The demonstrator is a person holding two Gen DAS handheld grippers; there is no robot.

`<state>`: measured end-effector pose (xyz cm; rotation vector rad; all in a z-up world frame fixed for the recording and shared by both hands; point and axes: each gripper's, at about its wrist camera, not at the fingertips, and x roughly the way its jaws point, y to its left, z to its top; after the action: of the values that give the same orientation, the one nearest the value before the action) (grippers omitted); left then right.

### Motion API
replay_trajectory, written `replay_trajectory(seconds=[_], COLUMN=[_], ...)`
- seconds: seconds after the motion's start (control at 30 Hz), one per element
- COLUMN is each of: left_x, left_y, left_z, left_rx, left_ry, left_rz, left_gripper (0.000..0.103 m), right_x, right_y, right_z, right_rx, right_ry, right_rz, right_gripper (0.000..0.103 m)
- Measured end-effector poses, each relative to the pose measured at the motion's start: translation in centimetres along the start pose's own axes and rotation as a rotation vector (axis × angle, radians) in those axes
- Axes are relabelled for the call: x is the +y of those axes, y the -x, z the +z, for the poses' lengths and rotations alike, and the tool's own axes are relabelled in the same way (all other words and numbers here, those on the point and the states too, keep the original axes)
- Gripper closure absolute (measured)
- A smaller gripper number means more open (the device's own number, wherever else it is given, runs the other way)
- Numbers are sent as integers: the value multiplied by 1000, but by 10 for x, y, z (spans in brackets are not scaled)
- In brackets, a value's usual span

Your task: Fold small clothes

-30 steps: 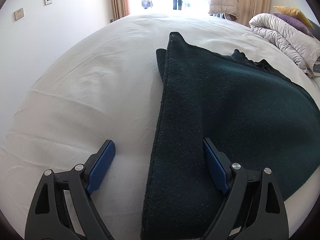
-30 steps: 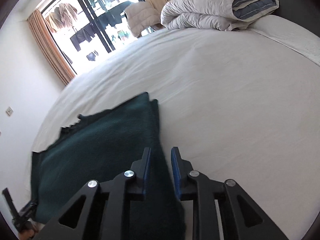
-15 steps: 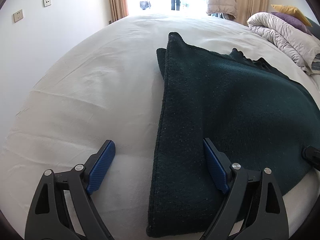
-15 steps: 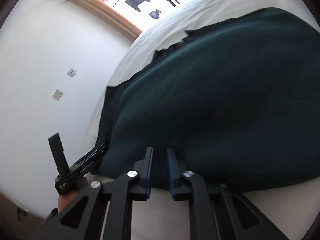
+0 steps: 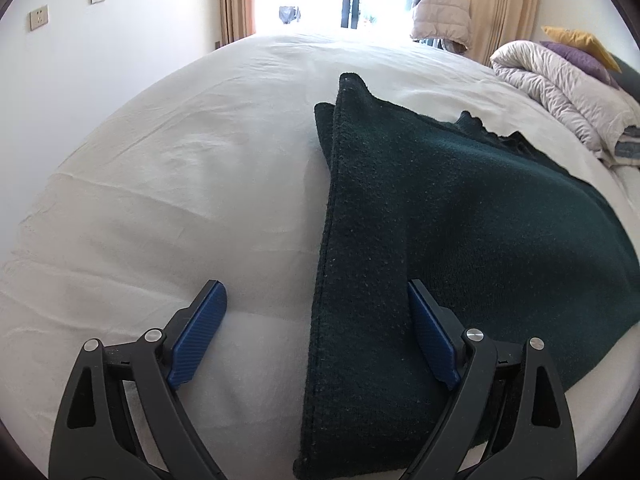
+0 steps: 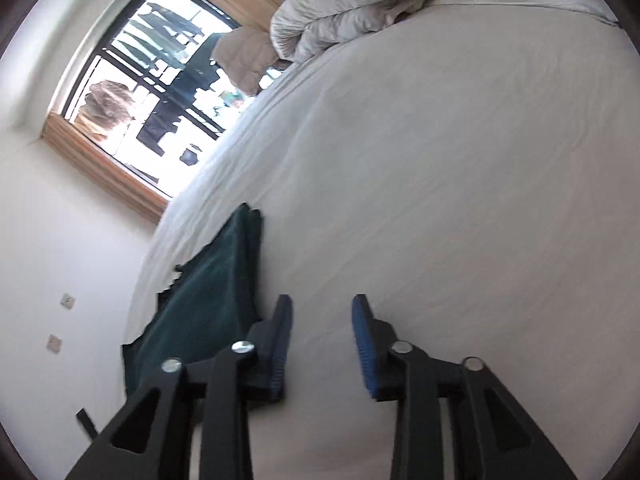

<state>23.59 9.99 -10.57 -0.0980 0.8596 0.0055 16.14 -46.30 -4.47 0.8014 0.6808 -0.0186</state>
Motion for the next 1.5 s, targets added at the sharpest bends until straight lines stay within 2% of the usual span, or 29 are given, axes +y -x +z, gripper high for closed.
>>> replay_trajectory(seconds=[0.03,0.07,0.2,0.27,0.3,0.43,0.53,0.6,0.67,0.73,0.77,0.83,0.93,1.03,1.17,1.4,1.43,1.5], left_x=[6,12,36,44,45,37,29,26,28,24,19,10,7,13,23,25,27,30], left_y=[4,10,42,49,51,56,52,48,44,40,40,38,35,32,26,22,21,22], left_z=[1,3,-4,-10,-12,-18,-21,-23,-24,-22,-22,-22,-25,-29,-29,-29,-29,-30], left_rx=[1,6,-6,15,24,26,33,41,51,63,61,65,59,55,63,54,53,45], left_ry=[25,49,150,184,189,128,79,56,56,42,14,-28,-35,-16,8,6,16,30], left_rz=[-39,-73,-134,-191,-209,-238,-219,-188,-189,-199,-194,-168,-147,-163,-199,-208,-220,-231], left_gripper=[12,12,12,12,12,12,15,34,70,77,84,88,91,92,92,92,90,89], right_x=[9,18,38,41,43,40,37,42,47,51,52,54,55,52,45,42,48,64], right_y=[-3,-8,-32,-42,-44,-46,-43,-43,-46,-49,-49,-51,-56,-59,-61,-54,-49,-35], right_z=[-2,-5,-13,-13,-14,-15,-15,-16,-16,-16,-16,-16,-14,-13,-10,-4,-5,-9], right_rx=[26,53,149,179,186,192,194,194,193,193,194,191,181,177,168,157,148,91], right_ry=[45,86,157,178,189,203,240,277,306,331,342,356,365,360,348,343,370,408], right_rz=[12,17,36,25,13,-30,-58,-85,-114,-141,-157,-188,-229,-247,-249,-255,-278,-365], right_gripper=[41,41,42,52,61,84,87,89,90,92,92,94,95,95,96,94,82,66])
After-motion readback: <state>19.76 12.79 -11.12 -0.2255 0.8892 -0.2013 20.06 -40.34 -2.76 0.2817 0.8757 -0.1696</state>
